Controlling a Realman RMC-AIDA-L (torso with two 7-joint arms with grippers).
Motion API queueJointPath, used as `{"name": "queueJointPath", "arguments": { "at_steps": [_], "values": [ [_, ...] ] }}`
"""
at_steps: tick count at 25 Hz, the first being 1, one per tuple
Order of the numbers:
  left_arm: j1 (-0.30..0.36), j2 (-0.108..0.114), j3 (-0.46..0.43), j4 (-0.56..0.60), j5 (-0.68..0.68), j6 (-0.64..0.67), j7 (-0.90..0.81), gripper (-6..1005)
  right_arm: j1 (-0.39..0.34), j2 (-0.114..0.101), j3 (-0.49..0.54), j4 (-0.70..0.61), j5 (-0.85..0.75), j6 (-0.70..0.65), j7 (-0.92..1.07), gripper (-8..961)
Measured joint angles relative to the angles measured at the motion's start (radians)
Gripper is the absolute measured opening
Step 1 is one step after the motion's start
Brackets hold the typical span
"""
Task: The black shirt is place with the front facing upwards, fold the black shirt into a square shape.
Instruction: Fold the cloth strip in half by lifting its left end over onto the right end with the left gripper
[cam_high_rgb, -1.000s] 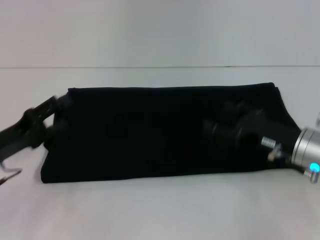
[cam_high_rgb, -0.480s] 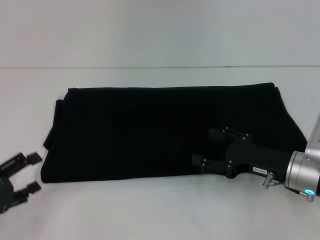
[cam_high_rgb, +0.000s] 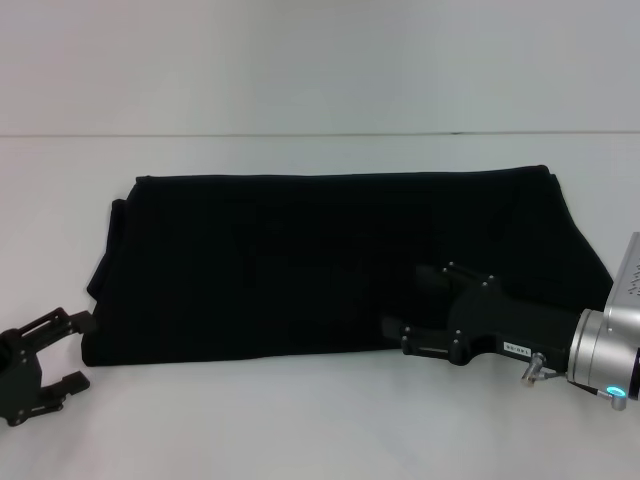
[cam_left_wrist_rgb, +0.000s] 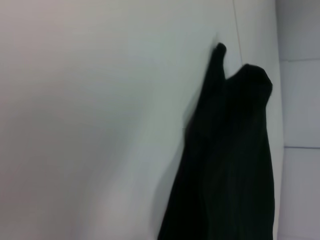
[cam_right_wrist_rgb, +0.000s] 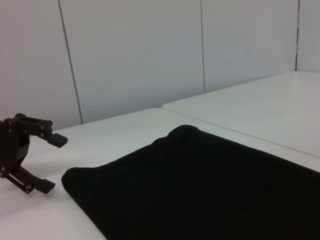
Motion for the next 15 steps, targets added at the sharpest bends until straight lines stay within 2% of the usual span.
{"name": "queueJointPath", "arguments": {
  "at_steps": [15],
  "values": [
    [-0.024, -0.008, -0.004, -0.043, -0.006, -0.087, -0.002, 941, -0.001, 0.0, 0.005, 0.001, -0.001, 0.002, 0.0, 929]
  ]
}}
